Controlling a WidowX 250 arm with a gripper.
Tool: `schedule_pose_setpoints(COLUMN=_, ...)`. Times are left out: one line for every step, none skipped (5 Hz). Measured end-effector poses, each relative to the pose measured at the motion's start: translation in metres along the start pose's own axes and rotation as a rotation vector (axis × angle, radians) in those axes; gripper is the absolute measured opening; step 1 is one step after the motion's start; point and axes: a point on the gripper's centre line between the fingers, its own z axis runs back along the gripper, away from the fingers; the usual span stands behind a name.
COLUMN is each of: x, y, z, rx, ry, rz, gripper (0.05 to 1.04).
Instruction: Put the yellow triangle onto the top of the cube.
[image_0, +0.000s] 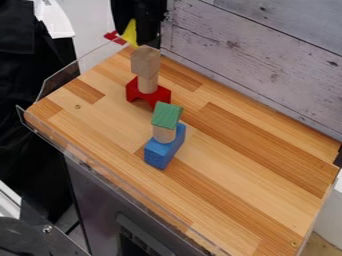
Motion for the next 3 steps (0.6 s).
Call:
schedule_pose_setpoints(x=0.000, y=0.001, z=-0.006, rx=-0.008, ry=0.017, rz=-0.003, gripper=0.550)
schedule_pose_setpoints(x=0.002, y=0.002, z=-0.016, rx=-0.012, ry=0.037, rz=-0.008, gripper=0.550)
schedule_pose_setpoints(x=0.004, y=0.003, z=-0.023, rx=-0.016, ry=0.038, rz=-0.009, gripper=0.550)
